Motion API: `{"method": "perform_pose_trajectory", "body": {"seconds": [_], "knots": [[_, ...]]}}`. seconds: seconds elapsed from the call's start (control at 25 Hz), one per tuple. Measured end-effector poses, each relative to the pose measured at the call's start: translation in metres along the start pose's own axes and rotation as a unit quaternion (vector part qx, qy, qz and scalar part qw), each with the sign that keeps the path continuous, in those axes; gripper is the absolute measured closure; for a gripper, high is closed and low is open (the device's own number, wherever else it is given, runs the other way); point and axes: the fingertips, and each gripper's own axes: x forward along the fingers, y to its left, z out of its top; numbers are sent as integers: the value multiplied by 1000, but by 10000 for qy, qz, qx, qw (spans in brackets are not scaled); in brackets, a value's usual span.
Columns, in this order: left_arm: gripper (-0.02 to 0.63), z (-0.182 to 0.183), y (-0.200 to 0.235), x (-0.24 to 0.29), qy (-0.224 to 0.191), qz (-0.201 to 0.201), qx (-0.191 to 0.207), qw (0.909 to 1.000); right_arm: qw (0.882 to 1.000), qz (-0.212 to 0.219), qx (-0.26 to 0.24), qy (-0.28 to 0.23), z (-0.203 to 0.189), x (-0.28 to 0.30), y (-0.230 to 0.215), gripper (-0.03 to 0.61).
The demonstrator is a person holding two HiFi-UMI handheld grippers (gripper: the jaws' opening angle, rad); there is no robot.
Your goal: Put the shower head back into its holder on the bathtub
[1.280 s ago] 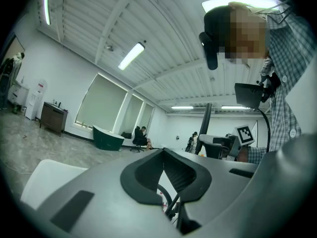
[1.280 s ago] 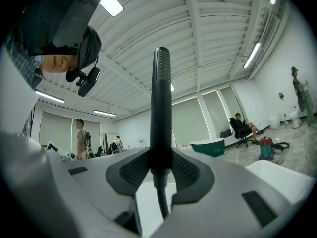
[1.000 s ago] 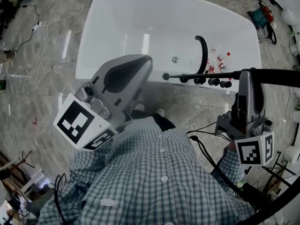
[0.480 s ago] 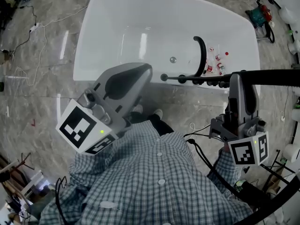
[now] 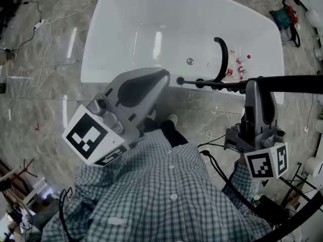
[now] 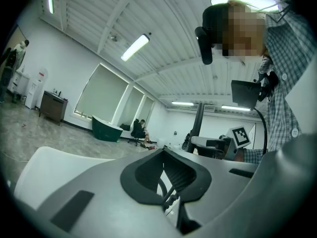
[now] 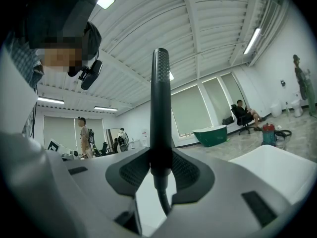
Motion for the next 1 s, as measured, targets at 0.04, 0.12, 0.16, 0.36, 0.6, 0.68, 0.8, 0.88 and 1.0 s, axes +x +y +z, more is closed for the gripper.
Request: {"method": "perform_pose_trajectory", "body": {"seconds": [0.04, 0.12, 0.16, 0.36, 0.6, 0.68, 0.8, 0.88, 1.0], "knots": [[604, -1, 1, 0, 9, 5, -12, 10000, 10000, 4, 16, 19, -2, 1, 0, 448], [604, -4, 4, 1, 33, 21, -34, 10000, 10000, 14, 48, 61, -7, 5, -1, 448], [604, -5, 5, 1, 45, 29, -44, 10000, 9999, 19, 61, 81, -9, 7, -2, 448], [604, -10, 11, 1, 80, 53, -99, 9999, 9997, 56, 104, 204, -20, 13, 1, 448], [604, -17, 16, 3, 97, 41, -168, 9998, 9992, 91, 129, 359, -34, 18, 4, 449], [604, -20, 17, 5, 116, 32, -170, 9998, 9990, 101, 133, 417, -38, 20, 3, 449], [604, -25, 20, 5, 143, 46, -198, 9997, 9985, 112, 131, 522, -47, 21, 3, 449], [604, -28, 22, 4, 163, 59, -226, 9996, 9981, 99, 131, 592, -53, 21, 3, 449], [604, -33, 24, 2, 196, 82, -259, 9994, 9976, 67, 167, 665, -60, 21, 2, 451]]}}
